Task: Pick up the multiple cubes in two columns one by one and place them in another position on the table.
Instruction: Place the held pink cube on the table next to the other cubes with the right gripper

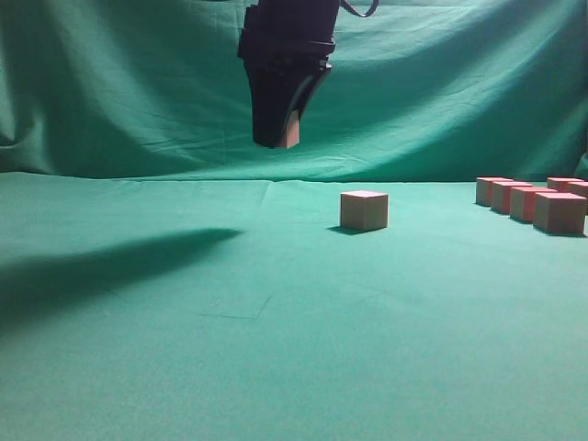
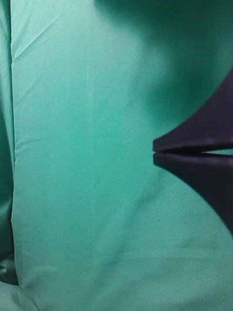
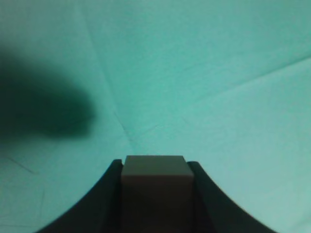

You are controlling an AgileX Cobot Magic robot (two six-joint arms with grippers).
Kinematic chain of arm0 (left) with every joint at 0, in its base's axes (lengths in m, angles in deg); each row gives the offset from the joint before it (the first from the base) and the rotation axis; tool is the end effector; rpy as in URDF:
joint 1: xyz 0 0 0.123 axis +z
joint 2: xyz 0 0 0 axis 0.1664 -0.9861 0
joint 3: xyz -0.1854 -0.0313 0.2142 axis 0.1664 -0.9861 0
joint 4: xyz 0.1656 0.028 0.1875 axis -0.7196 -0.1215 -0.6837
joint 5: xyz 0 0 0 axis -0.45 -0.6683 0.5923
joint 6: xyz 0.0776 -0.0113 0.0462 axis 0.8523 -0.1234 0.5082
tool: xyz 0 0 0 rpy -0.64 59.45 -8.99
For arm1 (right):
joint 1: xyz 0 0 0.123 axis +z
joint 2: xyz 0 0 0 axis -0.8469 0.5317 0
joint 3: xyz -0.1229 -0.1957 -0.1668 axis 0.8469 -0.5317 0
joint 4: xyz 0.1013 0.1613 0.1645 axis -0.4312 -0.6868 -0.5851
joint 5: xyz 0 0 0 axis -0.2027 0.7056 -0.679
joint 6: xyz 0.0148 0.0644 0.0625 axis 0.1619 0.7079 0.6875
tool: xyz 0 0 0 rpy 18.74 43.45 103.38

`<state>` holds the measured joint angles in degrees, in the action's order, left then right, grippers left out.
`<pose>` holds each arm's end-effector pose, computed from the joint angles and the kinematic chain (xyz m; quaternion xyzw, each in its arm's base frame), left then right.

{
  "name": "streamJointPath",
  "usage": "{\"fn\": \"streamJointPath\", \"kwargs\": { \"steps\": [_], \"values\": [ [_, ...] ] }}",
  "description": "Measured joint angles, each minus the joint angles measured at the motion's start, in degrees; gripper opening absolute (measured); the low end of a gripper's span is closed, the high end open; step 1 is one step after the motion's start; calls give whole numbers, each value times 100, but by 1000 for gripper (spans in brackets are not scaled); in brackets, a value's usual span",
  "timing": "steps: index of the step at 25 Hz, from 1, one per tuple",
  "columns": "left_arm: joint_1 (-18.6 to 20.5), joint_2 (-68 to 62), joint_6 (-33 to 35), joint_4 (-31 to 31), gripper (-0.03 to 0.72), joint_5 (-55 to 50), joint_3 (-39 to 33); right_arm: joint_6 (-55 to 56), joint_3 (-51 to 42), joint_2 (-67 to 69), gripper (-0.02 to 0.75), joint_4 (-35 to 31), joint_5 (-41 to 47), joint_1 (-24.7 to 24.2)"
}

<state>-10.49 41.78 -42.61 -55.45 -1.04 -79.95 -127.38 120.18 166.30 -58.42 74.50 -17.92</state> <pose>0.0529 -0.0001 0.1774 0.0151 0.7933 0.0064 0.6086 0.3584 0.3030 0.2321 -0.6233 0.7587 0.0136 0.1890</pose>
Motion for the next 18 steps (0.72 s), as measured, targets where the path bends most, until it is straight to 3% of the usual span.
{"fn": "streamJointPath", "kwargs": {
  "steps": [18],
  "values": [
    [0,0,0,0,0,0,0,-307,32,621,258,11,-208,-207]
  ]
}}
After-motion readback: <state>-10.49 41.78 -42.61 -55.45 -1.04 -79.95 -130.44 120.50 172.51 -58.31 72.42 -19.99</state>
